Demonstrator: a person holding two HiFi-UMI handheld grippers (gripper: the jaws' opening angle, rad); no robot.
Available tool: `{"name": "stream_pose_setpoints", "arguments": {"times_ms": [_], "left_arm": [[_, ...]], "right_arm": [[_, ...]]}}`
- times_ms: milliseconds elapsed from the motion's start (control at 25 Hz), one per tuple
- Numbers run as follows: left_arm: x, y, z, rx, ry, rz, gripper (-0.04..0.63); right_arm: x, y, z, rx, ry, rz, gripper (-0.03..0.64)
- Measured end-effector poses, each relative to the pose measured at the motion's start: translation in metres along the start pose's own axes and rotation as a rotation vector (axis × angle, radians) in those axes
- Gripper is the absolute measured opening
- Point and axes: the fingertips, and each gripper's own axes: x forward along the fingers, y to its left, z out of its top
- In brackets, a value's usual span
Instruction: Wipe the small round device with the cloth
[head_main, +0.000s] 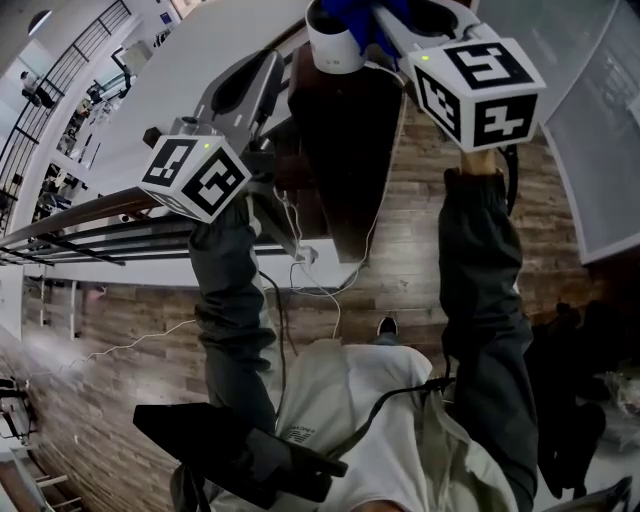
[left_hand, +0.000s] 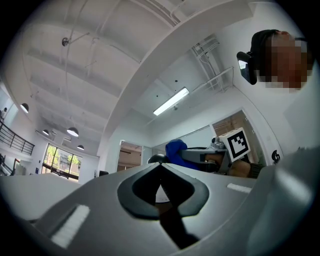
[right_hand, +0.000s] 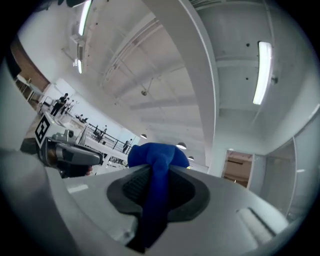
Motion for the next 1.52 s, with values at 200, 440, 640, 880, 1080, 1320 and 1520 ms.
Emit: {"name": "stream_pose_setpoints", "arguments": {"times_ms": [200,440,640,880,1080,1320,1520], "left_arm": [[-0.004,-0.006,-0.005,-0.002,0.023,-0.008,0.005],[-0.007,-0.007,-0.008,0.003,0.022,-0.009,0.005],[-0.012,-0.007,-0.014,-0.007,0.032,-0.010,0.005],[-0.015,-0.004,-0.009,0.000,0.033,0.005,0.005],[-0.012,-0.007,-0.008,0.007,0.042,-0.001,0.005],[-0.022,-0.015,-0.012,-0.010,0.050,0.006,0.005],[-0.037,-0.023,-0.008,-0.017,0.018,0.014,0.005]], "right_arm": [[0.007,0.033,-0.022,-0.153,0.059,0.067,0.078],[-0.005,0.060,-0.065,-0.233,0.174,0.210,0.078],[-0.008,0.030,-0.047,-0.109,0.054,0.160,0.078],[0.003,-0.003,-0.028,0.006,-0.015,0.108,0.078],[0.004,0.031,-0.055,-0.019,0.059,0.186,0.078],[-0.032,0.032,-0.046,-0.054,0.006,0.153,0.078],[-0.072,0.043,-0.038,-0.041,-0.065,0.127,0.078]]}}
